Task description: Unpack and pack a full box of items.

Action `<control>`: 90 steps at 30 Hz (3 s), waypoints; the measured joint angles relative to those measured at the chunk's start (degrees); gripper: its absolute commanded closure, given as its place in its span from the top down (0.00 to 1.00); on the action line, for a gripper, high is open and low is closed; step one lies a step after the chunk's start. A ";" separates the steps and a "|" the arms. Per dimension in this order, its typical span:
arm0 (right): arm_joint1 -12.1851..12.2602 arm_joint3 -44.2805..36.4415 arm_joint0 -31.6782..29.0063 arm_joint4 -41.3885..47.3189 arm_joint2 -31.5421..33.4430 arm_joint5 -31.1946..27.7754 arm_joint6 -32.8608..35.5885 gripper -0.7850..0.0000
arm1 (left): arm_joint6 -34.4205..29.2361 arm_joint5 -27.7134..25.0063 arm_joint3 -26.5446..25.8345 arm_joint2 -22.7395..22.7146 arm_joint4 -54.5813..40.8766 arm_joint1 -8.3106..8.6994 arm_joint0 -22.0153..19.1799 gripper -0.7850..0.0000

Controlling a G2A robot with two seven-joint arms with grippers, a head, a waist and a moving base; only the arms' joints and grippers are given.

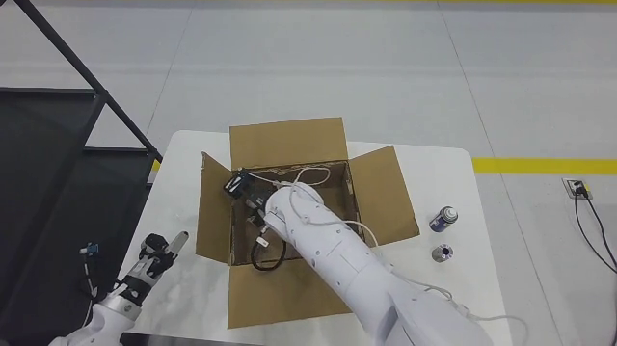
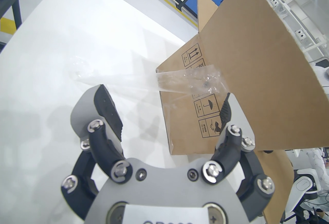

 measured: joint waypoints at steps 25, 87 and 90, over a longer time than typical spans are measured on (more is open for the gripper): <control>0.64 1.33 1.18 0.79 3.03 2.39 -1.78 1.00 | 18.52 -18.18 -8.42 -0.75 20.68 -0.18 11.62 1.00; 14.72 -45.35 -15.51 -15.56 14.29 1.35 13.53 1.00 | 27.44 0.50 -9.76 8.92 30.24 -2.80 7.95 0.00; 16.81 -55.86 -21.29 -18.85 17.10 3.29 19.45 1.00 | 27.30 -0.77 -9.89 8.00 29.90 -2.68 8.66 0.00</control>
